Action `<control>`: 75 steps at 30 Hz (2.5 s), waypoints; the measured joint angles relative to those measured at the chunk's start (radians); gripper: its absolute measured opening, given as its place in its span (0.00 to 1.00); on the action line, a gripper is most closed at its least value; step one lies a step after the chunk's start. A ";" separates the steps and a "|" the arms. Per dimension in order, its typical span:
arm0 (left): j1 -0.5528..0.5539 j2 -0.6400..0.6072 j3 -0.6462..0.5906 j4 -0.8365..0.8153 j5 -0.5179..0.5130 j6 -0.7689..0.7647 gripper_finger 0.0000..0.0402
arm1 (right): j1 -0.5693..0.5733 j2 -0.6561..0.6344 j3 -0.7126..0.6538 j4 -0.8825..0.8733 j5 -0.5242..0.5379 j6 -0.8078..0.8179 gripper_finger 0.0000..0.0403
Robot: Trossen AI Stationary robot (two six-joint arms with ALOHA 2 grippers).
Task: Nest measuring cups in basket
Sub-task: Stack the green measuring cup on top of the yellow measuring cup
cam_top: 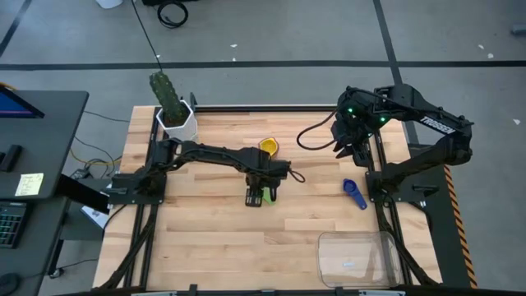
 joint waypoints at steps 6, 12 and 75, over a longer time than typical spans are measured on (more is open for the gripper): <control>0.006 0.000 -0.071 0.065 -0.022 0.045 0.45 | 0.000 0.000 0.000 0.000 -0.003 0.015 0.27; 0.007 -0.001 -0.141 0.144 -0.017 0.051 0.45 | 0.000 0.000 0.000 0.000 -0.002 0.027 0.27; 0.105 -0.313 -0.212 0.085 -0.317 0.861 0.04 | -0.001 0.000 0.000 0.045 0.252 0.530 0.27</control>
